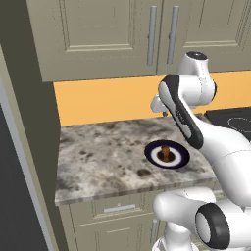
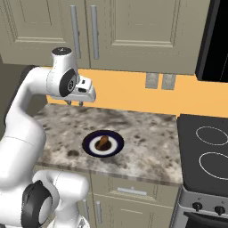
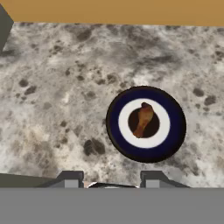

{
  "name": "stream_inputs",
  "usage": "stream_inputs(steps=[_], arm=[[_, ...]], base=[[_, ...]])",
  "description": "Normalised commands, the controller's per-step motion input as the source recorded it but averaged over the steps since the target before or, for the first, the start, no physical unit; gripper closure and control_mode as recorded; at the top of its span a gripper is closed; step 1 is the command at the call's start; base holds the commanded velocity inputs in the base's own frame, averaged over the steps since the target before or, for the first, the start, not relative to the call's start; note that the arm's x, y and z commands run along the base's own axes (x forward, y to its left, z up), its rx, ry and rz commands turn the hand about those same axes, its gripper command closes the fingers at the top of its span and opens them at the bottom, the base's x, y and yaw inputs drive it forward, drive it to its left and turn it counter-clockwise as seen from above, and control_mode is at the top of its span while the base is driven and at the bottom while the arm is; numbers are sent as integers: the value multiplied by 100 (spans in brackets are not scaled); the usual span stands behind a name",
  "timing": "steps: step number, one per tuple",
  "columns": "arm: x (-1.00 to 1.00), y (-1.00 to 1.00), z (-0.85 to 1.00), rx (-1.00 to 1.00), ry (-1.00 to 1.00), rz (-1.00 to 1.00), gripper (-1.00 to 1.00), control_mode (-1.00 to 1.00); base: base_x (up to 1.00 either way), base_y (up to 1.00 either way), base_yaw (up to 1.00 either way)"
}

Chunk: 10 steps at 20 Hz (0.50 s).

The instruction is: Place the chicken drumstick on the counter behind the older chicken drumstick on the same shelf of the fridge to maintain FIFO order. Close the fridge door when finished.

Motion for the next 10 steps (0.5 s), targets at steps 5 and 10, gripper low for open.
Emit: stream_inputs(steps=[5, 10], arm=[[-25, 7, -8, 0, 0, 0, -100, -100], [-39, 10, -68, 0, 5, 0, -100, -100]], base=[[0, 0, 0], [0, 0, 0]])
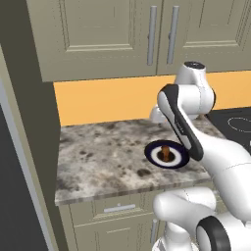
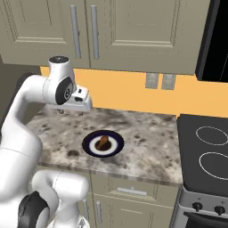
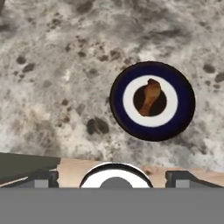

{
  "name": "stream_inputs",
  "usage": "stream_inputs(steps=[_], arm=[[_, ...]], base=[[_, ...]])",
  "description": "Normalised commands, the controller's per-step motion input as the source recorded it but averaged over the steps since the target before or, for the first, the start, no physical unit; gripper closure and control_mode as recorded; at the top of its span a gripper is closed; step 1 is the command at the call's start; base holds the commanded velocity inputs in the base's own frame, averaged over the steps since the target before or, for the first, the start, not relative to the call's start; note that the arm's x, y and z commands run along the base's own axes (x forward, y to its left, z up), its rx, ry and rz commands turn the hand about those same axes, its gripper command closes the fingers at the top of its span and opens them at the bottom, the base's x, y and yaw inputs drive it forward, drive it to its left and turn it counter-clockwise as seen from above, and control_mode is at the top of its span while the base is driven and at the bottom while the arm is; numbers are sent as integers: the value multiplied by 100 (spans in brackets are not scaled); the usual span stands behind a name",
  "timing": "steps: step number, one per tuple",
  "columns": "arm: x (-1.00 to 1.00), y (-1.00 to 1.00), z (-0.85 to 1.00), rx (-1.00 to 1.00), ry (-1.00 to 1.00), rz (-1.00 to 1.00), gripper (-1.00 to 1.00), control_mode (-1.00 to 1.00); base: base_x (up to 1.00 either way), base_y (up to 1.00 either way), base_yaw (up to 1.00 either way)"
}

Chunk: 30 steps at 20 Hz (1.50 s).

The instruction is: Place the chicken drumstick on the counter behind the older chicken drumstick on the same shelf of the fridge to maintain FIFO order. Close the fridge door when finished.

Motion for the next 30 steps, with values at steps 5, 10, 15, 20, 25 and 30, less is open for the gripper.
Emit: stream_inputs(steps=[5, 10, 15, 20, 25, 30], arm=[[-5, -2, -94, 0, 21, -15, -100, -100], [3, -33, -89, -2, 15, -17, -100, -100], [27, -70, -74, 5, 6, -7, -100, -100], [51, -1, -43, 0, 1, 0, -100, -100], [43, 0, -18, 0, 0, 0, -100, -100], [46, 0, -14, 0, 3, 0, -100, -100]], base=[[0, 0, 0], [0, 0, 0], [0, 0, 0], [0, 0, 0], [0, 0, 0], [0, 0, 0]])
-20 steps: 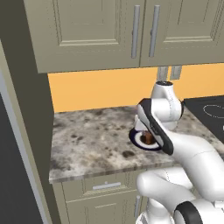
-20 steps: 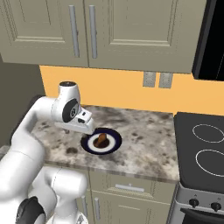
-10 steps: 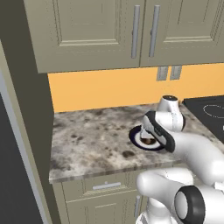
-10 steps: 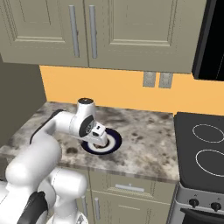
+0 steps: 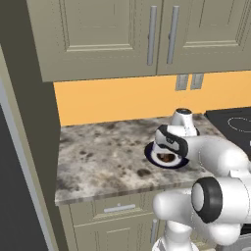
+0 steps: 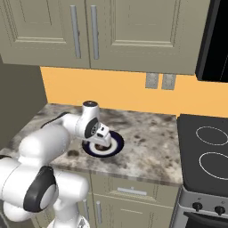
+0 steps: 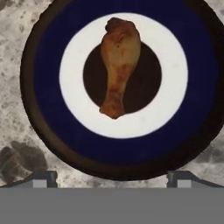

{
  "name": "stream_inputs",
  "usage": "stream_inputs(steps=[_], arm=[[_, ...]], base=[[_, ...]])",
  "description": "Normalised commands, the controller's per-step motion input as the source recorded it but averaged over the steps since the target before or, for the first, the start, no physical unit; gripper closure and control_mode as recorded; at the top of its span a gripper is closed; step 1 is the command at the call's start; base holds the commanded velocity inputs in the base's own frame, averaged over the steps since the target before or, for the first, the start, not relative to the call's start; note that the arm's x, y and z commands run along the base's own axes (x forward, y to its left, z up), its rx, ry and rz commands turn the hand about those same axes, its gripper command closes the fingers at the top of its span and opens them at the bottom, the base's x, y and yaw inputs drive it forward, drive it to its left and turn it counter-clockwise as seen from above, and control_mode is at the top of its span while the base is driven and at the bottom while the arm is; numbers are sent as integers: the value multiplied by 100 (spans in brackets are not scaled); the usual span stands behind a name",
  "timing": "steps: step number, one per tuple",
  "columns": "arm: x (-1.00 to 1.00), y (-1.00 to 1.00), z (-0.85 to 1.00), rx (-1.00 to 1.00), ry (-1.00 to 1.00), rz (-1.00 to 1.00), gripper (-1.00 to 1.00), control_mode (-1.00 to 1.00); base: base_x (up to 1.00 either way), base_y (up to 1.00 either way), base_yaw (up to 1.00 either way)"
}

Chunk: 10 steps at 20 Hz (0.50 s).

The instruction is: Place the chicken drumstick on the counter behind the older chicken drumstick on the same shelf of the fridge to maintain FIFO order. Close the fridge door when finished.

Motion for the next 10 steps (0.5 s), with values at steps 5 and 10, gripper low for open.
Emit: stream_inputs(steps=[5, 10], arm=[[54, -6, -31, 0, 6, 0, -100, -100], [51, -18, -37, 0, 6, 0, -100, -100]], base=[[0, 0, 0], [0, 0, 0]])
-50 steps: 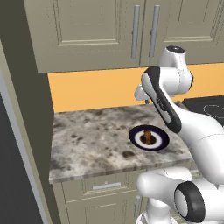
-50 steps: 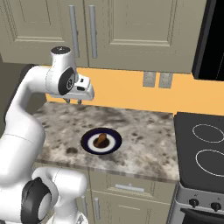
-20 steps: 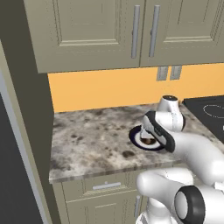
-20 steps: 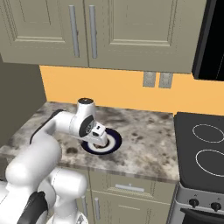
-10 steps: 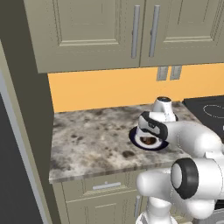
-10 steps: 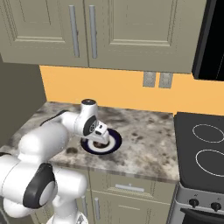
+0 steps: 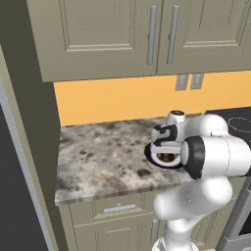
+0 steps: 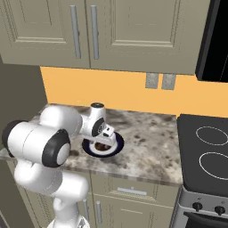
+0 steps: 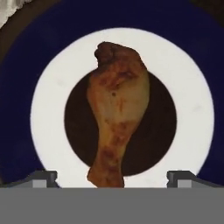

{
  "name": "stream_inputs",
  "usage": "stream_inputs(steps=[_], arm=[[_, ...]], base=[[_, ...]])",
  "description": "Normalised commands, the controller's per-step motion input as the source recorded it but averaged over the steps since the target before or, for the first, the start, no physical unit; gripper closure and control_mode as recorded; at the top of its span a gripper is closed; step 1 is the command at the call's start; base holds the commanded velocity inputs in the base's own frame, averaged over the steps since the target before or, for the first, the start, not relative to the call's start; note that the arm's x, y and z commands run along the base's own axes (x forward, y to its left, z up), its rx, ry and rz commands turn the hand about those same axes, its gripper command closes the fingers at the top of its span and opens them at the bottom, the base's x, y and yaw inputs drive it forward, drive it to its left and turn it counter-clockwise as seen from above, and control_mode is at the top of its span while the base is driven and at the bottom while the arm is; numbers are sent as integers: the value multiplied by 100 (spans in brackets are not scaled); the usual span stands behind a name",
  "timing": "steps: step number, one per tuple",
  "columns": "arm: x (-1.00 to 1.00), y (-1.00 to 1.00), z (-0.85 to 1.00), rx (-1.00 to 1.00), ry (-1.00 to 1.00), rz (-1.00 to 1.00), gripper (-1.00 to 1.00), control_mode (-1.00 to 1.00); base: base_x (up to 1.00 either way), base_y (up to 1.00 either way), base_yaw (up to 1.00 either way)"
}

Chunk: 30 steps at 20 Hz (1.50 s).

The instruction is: Place the chicken drumstick on the counter behind the older chicken drumstick on the same shelf of the fridge to maintain FIFO order. Close the fridge door when finished.

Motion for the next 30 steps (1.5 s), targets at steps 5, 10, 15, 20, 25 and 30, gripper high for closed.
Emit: stream_inputs(steps=[5, 10, 15, 20, 25, 30], arm=[[35, -22, -35, 0, 4, 0, -100, -100], [38, -1, -28, 0, 4, 0, -100, -100], [42, 11, -33, 0, 7, 0, -100, -100], [10, 11, -23, 0, 1, 0, 100, -100], [0, 6, 0, -1, 1, 0, 100, -100], [-8, 1, 4, 0, -7, -5, 100, -100]], base=[[0, 0, 0], [0, 0, 0], [0, 0, 0], [0, 0, 0], [0, 0, 0], [0, 0, 0]])
